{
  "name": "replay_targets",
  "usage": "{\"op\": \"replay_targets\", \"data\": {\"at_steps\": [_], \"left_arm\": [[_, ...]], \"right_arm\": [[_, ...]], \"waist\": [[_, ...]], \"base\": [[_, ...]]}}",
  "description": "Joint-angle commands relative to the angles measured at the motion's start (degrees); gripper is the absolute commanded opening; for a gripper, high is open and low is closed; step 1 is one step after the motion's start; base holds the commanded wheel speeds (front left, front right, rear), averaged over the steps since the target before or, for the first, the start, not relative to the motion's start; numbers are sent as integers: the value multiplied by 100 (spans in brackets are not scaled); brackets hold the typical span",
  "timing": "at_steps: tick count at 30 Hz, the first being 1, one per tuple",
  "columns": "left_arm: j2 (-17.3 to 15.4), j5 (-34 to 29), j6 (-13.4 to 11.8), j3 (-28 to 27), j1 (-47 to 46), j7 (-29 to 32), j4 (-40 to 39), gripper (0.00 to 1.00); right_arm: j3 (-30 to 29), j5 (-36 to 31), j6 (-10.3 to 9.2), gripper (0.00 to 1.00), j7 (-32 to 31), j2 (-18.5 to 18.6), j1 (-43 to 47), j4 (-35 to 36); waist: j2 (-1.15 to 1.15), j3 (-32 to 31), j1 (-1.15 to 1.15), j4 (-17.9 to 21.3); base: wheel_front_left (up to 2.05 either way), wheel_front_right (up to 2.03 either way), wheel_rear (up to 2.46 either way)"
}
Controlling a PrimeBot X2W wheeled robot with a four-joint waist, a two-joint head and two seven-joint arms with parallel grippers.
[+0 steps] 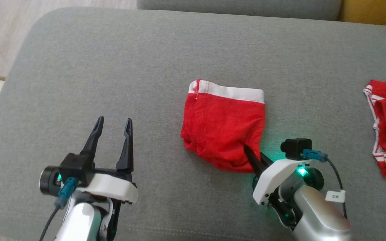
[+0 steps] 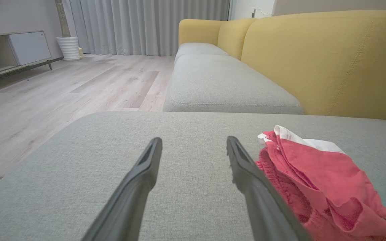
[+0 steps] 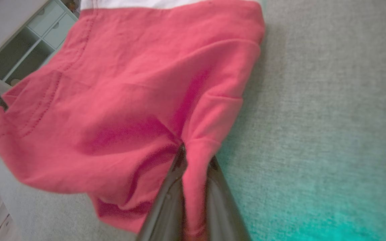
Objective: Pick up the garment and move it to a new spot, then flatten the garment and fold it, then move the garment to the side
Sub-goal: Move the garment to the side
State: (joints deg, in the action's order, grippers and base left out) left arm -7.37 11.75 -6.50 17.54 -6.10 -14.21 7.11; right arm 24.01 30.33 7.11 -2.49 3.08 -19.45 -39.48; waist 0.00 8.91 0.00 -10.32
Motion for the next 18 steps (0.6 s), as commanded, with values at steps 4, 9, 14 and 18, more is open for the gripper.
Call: {"op": "replay_targets", "data": {"at_steps": [4,9,14,18], "left_arm": [[-91,56,-26,-242,-179,-61,-201,100],[-129,72,-59,-299,-135,-66,-266,100],[-153,100,-99,-354,-83,-70,-355,100],[-166,114,-116,-375,-80,-72,-429,100]], "right_arm": [[151,-298,37,0,79,-20,-144,98],[48,-814,37,0,-11,79,-72,353],[-41,-1222,37,0,-439,479,204,1070],[-148,-1268,37,0,-1001,928,356,1708]], "waist": [[0,-50,0,293],[0,-65,0,669],[0,-62,0,1209],[0,-2,0,1620]], "base": [[0,0,0],[0,0,0],[0,0,0],[0,0,0]]}}
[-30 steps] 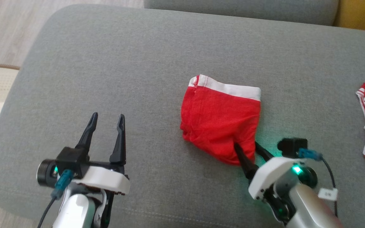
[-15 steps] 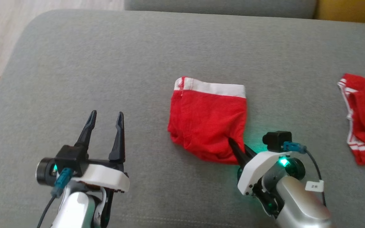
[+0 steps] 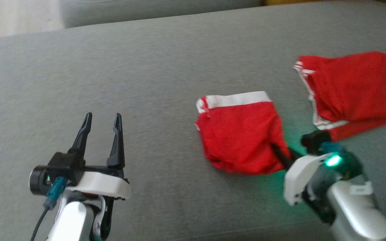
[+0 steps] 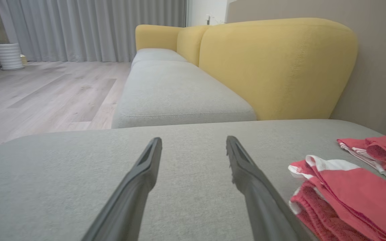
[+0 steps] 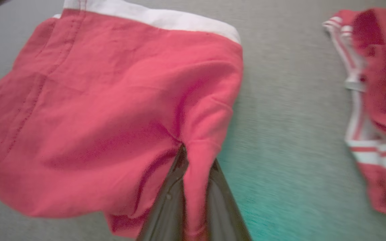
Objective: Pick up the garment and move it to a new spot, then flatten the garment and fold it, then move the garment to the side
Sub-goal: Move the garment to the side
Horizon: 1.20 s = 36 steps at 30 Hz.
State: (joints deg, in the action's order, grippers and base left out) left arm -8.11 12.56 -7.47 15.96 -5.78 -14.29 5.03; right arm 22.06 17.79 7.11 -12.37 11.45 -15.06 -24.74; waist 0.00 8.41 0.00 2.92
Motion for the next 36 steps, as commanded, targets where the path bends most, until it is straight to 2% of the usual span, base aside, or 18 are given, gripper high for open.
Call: {"op": "replay_targets", "data": {"at_steps": [1,9,15,23,28,30,36], "left_arm": [[-91,36,-14,-211,-123,-64,-228,100],[-97,61,53,-169,-357,-66,-265,100],[-51,72,128,-73,-521,-67,-223,100],[-63,82,161,-83,-607,-69,-198,100],[-49,61,194,-75,-750,-70,-222,100],[-29,49,221,-50,-823,-70,-233,100],[-4,20,287,-5,-949,-70,-247,100]], "right_arm": [[7,-28,37,0,-115,213,-86,373],[-241,129,37,0,-552,949,-724,860],[-640,48,37,0,-463,1424,-1411,609],[-1217,-95,37,0,-773,1887,-2014,-112],[-1781,-224,37,0,-813,1815,-2288,-653],[-2168,-300,37,0,-850,1658,-2329,-896],[-2829,-532,37,0,-633,1350,-2390,-1251]], "waist": [[0,60,0,370],[0,384,0,763],[0,615,0,690],[0,790,0,615],[0,977,0,547],[0,1064,0,486],[0,1265,0,356]], "base": [[0,0,0],[0,0,0],[0,0,0],[0,0,0],[0,0,0],[0,0,0],[0,0,0]]}}
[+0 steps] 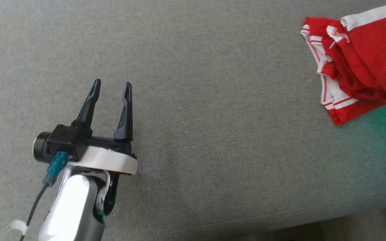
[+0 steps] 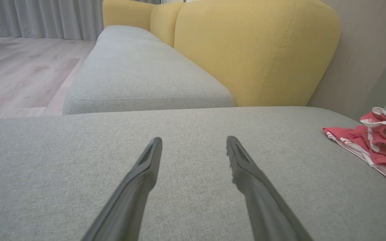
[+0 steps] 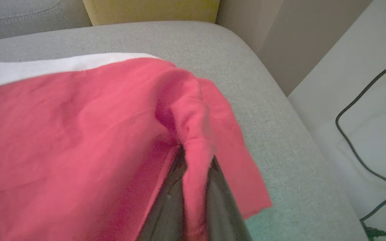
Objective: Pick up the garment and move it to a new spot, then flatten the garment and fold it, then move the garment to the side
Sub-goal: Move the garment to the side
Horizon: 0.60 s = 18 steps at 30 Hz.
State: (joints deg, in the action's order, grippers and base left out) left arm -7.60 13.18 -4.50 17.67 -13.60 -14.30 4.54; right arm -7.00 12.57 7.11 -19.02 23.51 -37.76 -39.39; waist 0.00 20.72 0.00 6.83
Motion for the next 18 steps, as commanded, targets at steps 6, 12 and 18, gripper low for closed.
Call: {"op": "replay_targets", "data": {"at_steps": [6,12,18], "left_arm": [[-82,-63,42,-184,-257,-69,-200,100],[-102,-66,33,-239,-217,-70,-152,100],[-56,-39,22,-224,-25,-70,-45,100]], "right_arm": [[-456,-269,37,38,295,28,-210,-177],[-649,-450,37,100,497,-245,-183,-251],[-863,-694,37,100,672,-458,203,198]], "waist": [[0,186,0,-113],[0,80,0,-53],[0,-358,0,-36]], "base": [[0,0,0],[0,0,0],[0,0,0]]}}
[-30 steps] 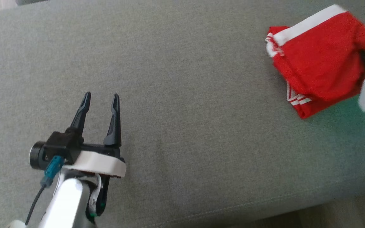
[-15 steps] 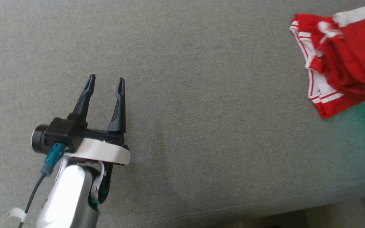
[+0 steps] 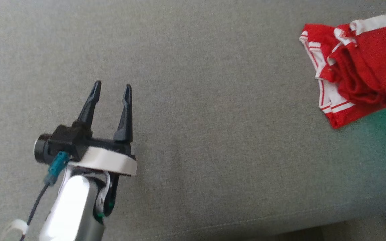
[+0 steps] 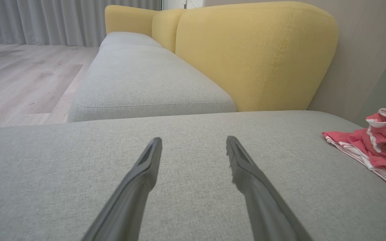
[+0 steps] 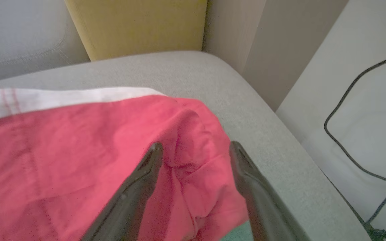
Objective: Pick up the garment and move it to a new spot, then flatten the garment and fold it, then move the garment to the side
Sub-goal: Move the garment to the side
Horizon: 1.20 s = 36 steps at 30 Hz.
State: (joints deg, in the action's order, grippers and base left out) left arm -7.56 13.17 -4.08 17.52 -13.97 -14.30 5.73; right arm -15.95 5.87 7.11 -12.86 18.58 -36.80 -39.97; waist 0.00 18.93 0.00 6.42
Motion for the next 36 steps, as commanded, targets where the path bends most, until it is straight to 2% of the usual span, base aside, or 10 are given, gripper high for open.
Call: {"op": "replay_targets", "data": {"at_steps": [1,9,14,21,24,36], "left_arm": [[-55,-31,-24,-214,62,-70,-144,100],[-104,32,-142,-306,533,-70,-73,100],[-146,52,-232,-342,732,-57,-101,100],[-261,75,-369,-440,989,-9,-152,100],[-299,71,-405,-462,1069,-7,-174,100],[-493,59,-461,-448,1533,12,-240,100]], "right_arm": [[44,-69,37,100,92,-16,225,441],[312,-189,37,100,377,-945,1533,2738],[783,-115,37,100,542,-1354,2236,3643],[1524,35,37,100,929,-1547,2795,4077],[1664,41,37,100,1036,-1559,2915,4128],[1766,273,37,100,1093,-1569,3853,4367]], "waist": [[0,-283,0,0],[0,-947,0,-151],[0,-1241,0,-445],[0,-1564,0,-811],[0,-1638,0,-869],[0,-2041,0,-921]], "base": [[0,0,0],[0,0,0],[0,0,0],[0,0,0],[0,0,0],[0,0,0]]}}
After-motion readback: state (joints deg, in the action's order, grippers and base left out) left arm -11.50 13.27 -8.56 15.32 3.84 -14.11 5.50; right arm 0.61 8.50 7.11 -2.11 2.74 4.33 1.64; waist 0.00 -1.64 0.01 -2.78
